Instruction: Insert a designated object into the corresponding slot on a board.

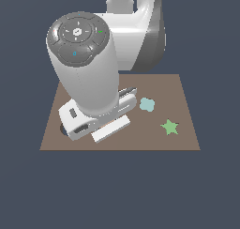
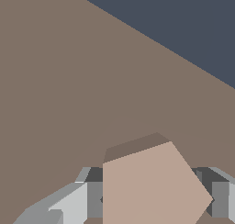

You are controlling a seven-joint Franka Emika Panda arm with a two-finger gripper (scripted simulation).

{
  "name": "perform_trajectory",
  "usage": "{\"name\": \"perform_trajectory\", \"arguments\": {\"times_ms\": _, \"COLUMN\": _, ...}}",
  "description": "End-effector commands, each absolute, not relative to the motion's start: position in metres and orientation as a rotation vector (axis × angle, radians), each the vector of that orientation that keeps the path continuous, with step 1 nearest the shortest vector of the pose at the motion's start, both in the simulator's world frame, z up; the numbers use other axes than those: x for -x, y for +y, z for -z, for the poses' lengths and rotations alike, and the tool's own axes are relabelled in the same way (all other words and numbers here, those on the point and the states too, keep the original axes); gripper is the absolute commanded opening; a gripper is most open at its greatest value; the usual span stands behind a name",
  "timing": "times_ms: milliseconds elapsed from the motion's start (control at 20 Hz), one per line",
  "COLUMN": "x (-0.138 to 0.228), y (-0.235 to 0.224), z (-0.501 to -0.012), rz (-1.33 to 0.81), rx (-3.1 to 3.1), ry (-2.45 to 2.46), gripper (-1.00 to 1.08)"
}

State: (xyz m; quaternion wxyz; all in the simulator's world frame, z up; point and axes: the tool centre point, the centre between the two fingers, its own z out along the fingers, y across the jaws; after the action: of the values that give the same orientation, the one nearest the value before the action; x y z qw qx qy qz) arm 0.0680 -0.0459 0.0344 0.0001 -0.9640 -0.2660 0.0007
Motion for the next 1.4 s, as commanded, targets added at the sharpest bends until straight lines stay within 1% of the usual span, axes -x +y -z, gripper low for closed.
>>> {"name": "perform_trajectory", "arguments": {"times_ms": 0, "x": -0.057, "y": -0.043, "z": -0.035, "rz": -0.001, "rx": 3.032, "ry": -0.823, "gripper": -1.00}}
{"name": "perform_trajectory", "arguments": {"times_ms": 450, "x": -0.005, "y": -0.026, "z": -0.038, "rz": -0.002, "rx": 3.048, "ry": -0.763, "gripper": -1.00}}
{"name": "perform_trajectory", "arguments": {"times_ms": 750, "x": 0.023, "y": -0.015, "z": -0.039, "rz": -0.002, "rx": 3.056, "ry": -0.730, "gripper": -1.00}}
{"name": "perform_trajectory", "arguments": {"times_ms": 1050, "x": 0.040, "y": -0.008, "z": -0.040, "rz": -0.002, "rx": 3.061, "ry": -0.709, "gripper": -1.00}}
{"name": "perform_trajectory", "arguments": {"times_ms": 1350, "x": 0.045, "y": -0.005, "z": -0.041, "rz": -0.002, "rx": 3.063, "ry": -0.702, "gripper": -1.00}}
